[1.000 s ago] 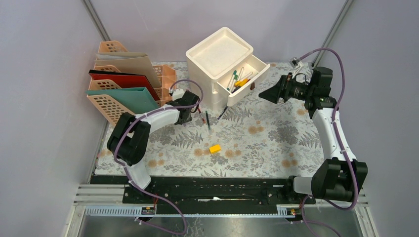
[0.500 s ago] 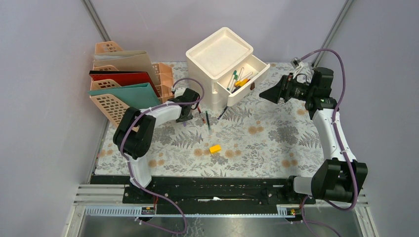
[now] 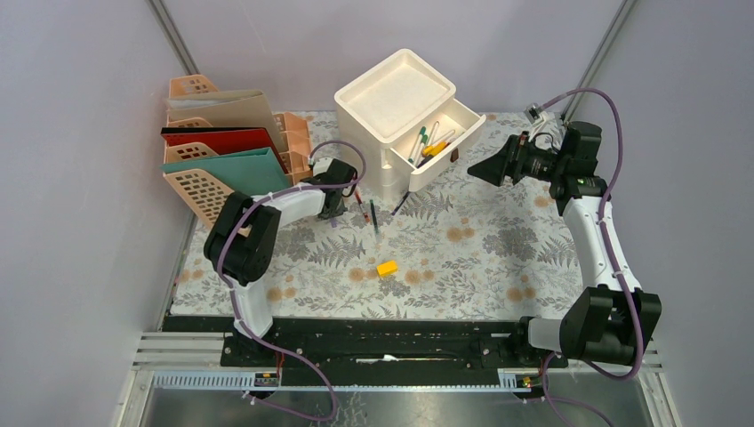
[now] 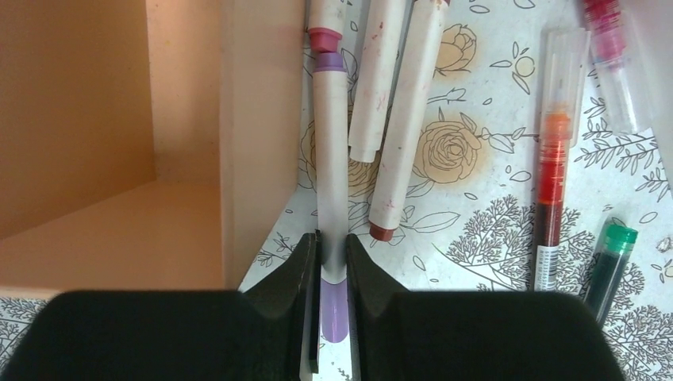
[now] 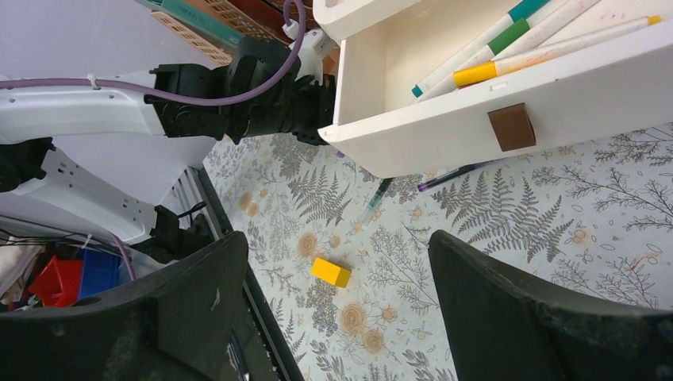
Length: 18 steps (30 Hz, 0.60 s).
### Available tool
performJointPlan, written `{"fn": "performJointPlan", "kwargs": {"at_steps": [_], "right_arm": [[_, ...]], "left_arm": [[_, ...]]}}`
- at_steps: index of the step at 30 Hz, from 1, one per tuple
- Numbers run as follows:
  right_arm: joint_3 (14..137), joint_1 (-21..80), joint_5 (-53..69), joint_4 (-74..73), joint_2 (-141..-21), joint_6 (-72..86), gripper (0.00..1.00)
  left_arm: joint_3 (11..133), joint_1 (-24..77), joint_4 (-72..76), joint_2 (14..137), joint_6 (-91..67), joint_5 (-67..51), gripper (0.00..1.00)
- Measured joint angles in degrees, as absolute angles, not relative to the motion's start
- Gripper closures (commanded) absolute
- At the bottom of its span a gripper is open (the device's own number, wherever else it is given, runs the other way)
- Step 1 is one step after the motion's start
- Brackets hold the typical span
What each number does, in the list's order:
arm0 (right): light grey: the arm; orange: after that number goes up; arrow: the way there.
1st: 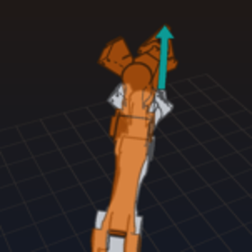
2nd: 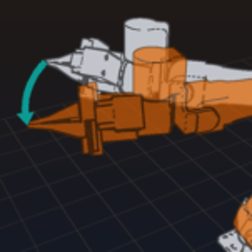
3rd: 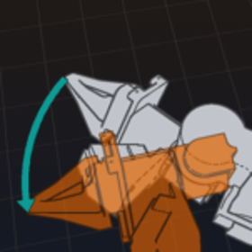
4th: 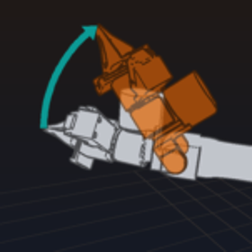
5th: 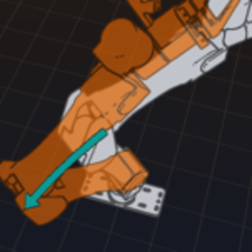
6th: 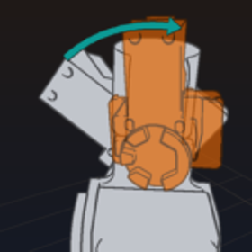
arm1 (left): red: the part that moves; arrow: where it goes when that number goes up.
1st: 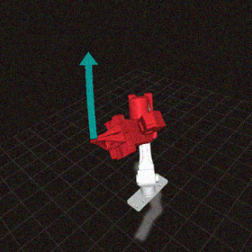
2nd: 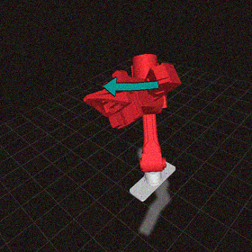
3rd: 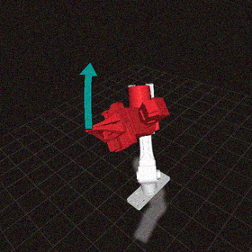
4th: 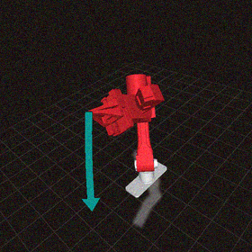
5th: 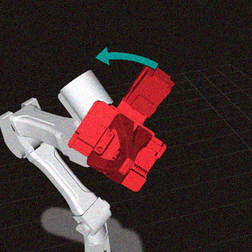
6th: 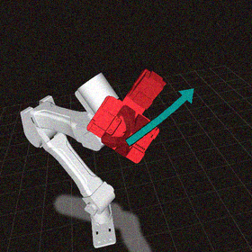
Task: Organize the desk
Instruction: Pick up the stationery from the center of the board.
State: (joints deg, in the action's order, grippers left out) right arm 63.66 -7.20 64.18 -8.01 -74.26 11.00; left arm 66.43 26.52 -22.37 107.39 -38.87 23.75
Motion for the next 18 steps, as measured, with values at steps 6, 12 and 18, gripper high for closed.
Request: {"fn": "performJointPlan", "kwargs": {"at_steps": [6, 12, 18], "right_arm": [[63.7, -7.2, 64.2, -7.8, -74.1, 11.2, 0.09], [63.6, -7.3, 64.9, -7.6, -73.8, 11.6, 0.08], [62.4, -7.3, 67.2, -4.9, -73.3, 13.6, 0.05]], "left_arm": [[63.2, 26.4, -19.5, 105.2, -38.8, 21.5, 1.0], [57.9, 28.3, -19.1, 100.4, -38.8, 18.3, 1.0], [52.4, 30.5, -20.9, 92.4, -38.0, 14.7, 1.0]]}}
